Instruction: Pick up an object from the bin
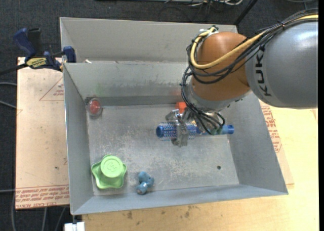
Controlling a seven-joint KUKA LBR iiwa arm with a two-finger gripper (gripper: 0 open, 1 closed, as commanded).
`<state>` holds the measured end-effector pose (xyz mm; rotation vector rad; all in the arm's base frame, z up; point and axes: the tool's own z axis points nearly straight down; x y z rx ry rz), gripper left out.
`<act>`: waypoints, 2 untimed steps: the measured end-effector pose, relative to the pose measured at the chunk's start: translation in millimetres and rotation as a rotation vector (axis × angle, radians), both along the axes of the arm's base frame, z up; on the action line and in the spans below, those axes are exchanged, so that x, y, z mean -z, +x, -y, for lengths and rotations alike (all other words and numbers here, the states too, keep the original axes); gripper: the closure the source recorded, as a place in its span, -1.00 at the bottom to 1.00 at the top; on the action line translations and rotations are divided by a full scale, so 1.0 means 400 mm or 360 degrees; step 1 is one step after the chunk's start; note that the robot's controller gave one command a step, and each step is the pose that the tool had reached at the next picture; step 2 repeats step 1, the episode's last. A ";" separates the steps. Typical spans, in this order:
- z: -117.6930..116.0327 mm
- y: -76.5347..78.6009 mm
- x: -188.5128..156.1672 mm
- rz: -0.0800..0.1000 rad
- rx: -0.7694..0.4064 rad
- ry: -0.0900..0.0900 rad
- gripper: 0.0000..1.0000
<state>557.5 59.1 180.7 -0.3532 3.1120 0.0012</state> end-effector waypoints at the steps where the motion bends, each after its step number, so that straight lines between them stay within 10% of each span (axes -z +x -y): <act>1: -0.041 0.037 -0.247 0.0003 -0.0013 0.0000 1.00; 2: -0.041 0.037 -0.247 0.0003 -0.0013 0.0000 1.00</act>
Offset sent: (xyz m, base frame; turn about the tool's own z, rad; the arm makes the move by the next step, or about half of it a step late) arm 0.0126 0.0156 0.0950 -0.0075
